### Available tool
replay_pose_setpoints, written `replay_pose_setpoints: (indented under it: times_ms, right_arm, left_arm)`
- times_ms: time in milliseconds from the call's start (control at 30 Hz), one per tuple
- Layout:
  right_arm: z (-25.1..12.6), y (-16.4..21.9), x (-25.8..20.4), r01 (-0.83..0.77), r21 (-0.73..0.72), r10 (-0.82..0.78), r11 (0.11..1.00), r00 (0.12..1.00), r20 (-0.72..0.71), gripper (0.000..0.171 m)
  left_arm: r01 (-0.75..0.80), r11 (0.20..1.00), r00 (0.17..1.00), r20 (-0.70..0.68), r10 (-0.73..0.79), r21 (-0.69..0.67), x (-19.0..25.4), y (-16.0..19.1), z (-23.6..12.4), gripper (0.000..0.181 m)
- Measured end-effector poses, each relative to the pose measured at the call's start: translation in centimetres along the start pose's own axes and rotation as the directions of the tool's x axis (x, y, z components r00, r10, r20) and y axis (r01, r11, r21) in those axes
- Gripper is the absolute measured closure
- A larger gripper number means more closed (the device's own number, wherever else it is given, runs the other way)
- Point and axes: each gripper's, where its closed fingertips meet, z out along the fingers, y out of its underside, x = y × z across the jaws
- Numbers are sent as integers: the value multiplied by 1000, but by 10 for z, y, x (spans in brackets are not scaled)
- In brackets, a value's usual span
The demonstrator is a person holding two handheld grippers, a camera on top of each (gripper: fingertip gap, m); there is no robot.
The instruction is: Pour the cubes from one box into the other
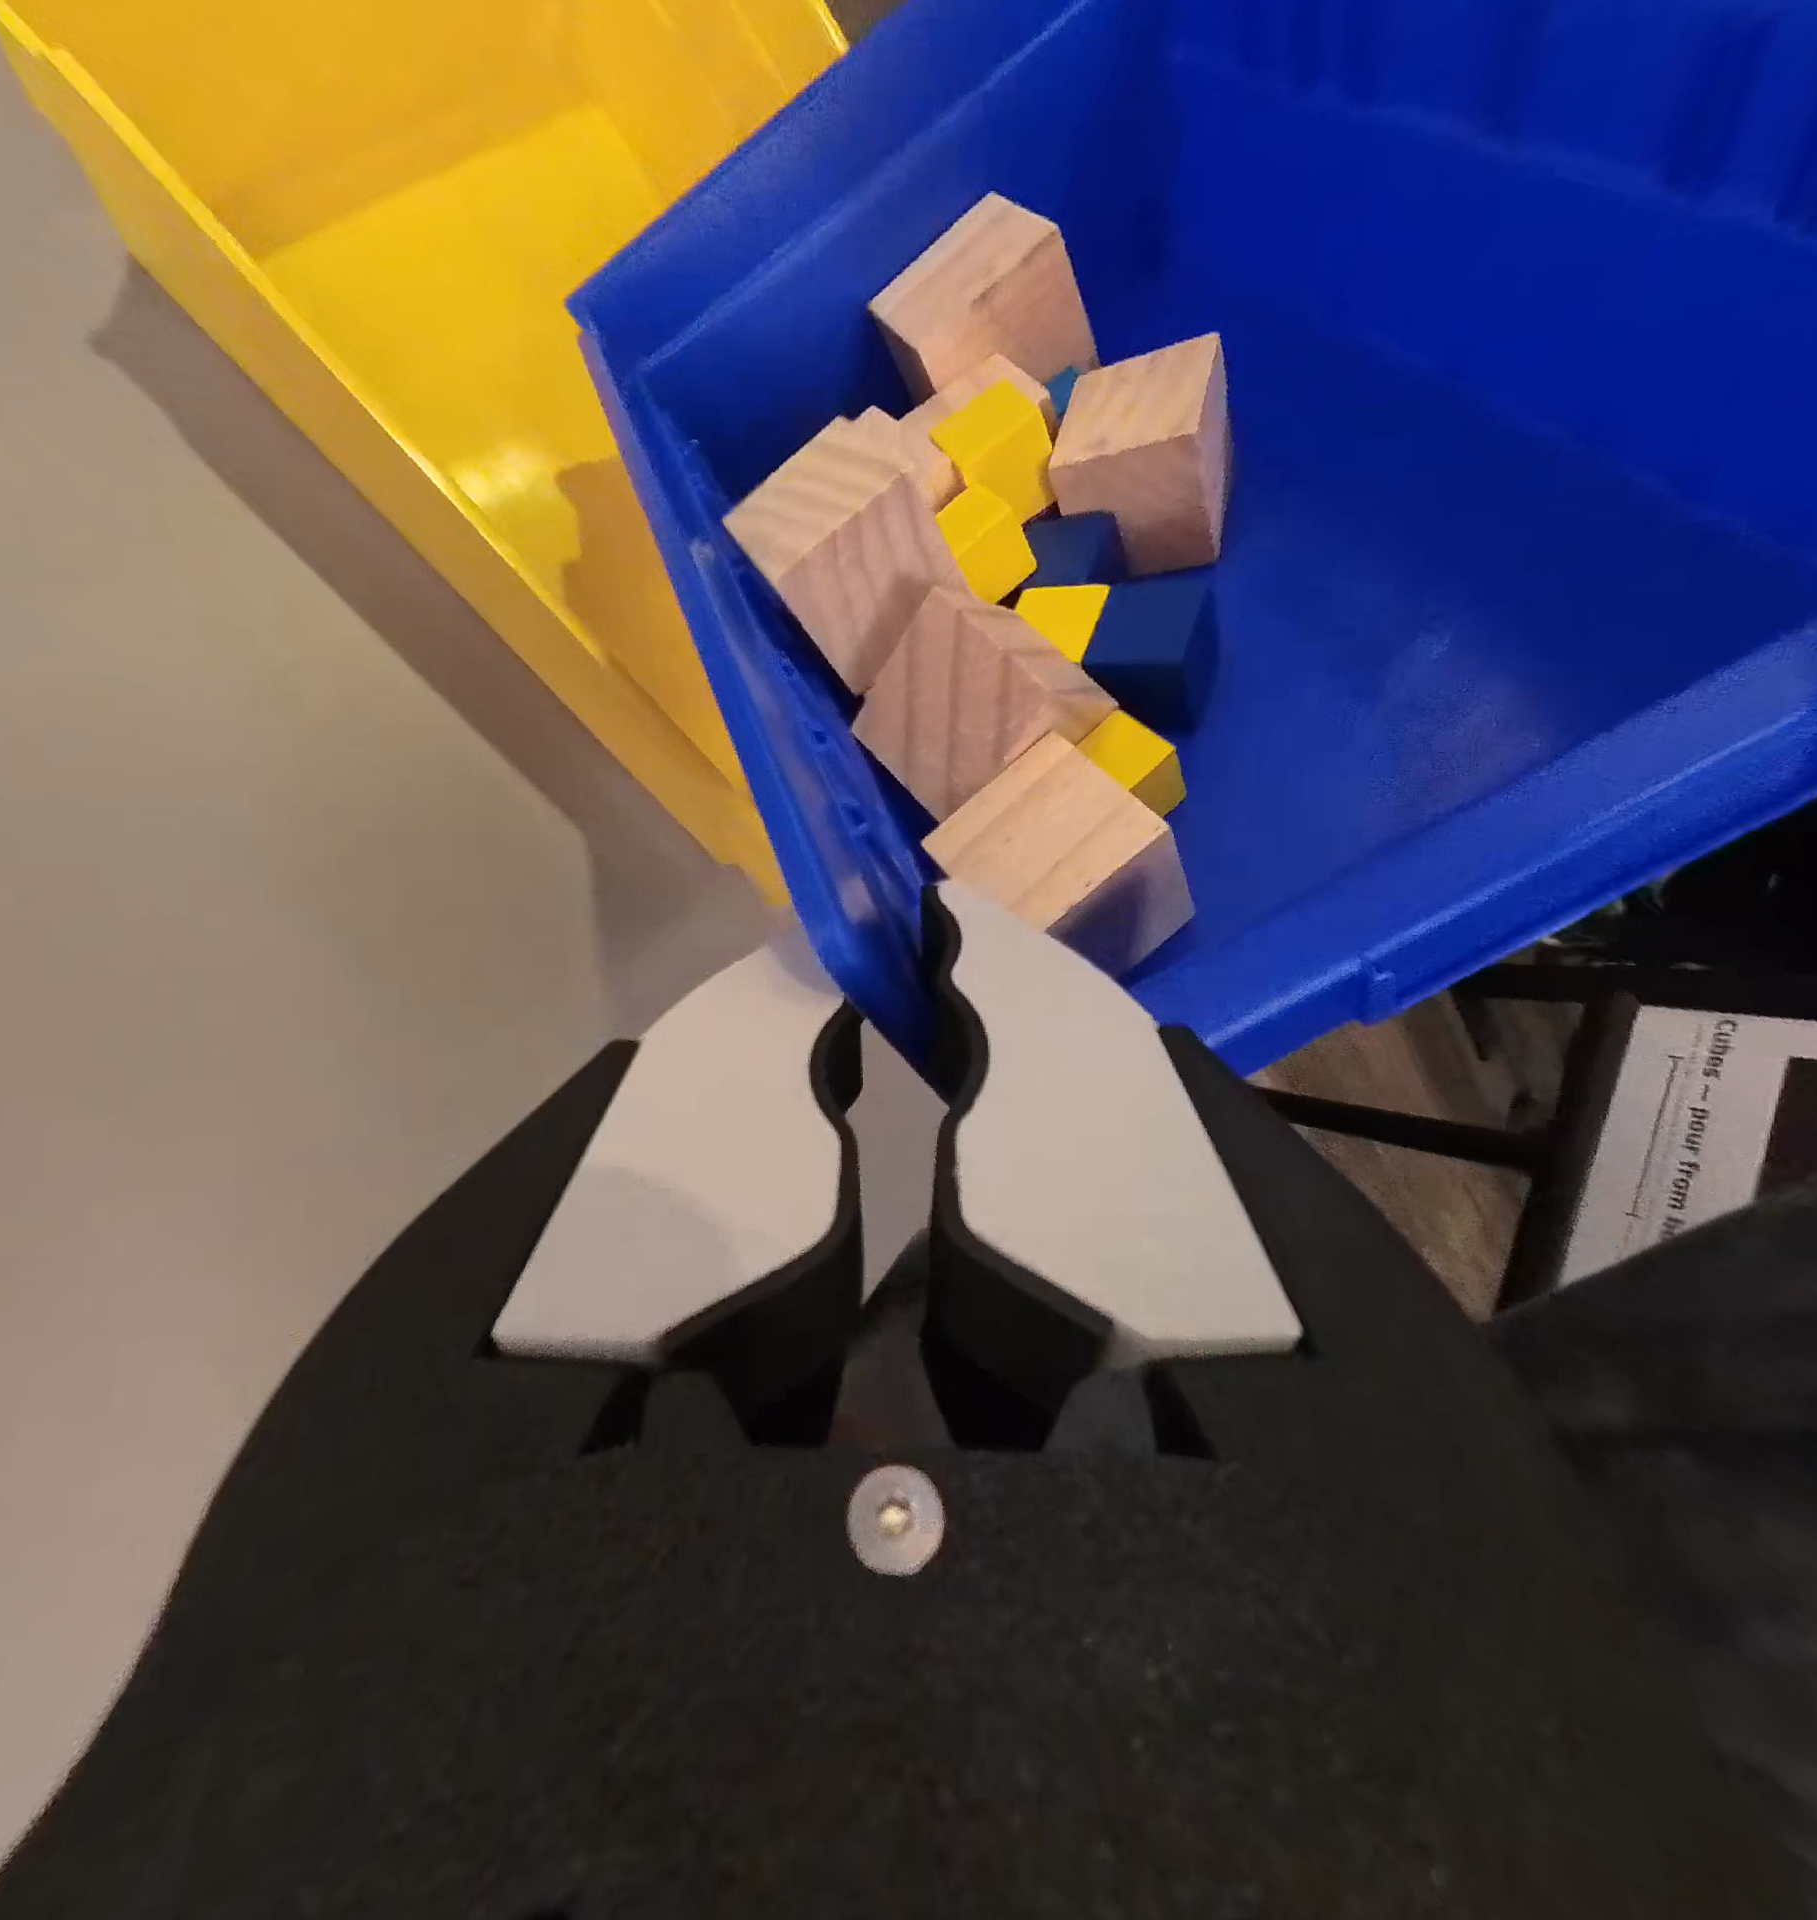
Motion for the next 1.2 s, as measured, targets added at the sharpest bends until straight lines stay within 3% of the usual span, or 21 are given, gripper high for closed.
replay_pose_setpoints:
  times_ms: [133,300,500,800,967,1200]
  right_arm:
    - [0,-39,-1,38,-22,-38,999,999,-3,166]
    - [14,-74,-22,201,-137,-199,970,980,28,165]
    - [16,-102,-19,259,-190,-258,947,966,32,164]
    - [20,-158,-14,365,-152,-368,918,930,13,164]
    - [11,-161,-27,421,-100,-425,901,905,-18,163]
    - [0,-145,-35,473,3,-462,881,861,-213,165]
  left_arm:
    - [13,999,997,-69,-16,-52,-17,-5,1,171]
    - [59,990,987,-140,-77,-128,-51,-4,8,171]
    - [59,989,974,-209,-87,-137,-62,-15,9,170]
    - [120,987,956,-257,-145,-109,-84,-40,16,168]
    - [184,983,918,-354,-179,-20,-88,-31,16,168]
    - [289,949,839,-511,-189,123,-57,-8,41,168]
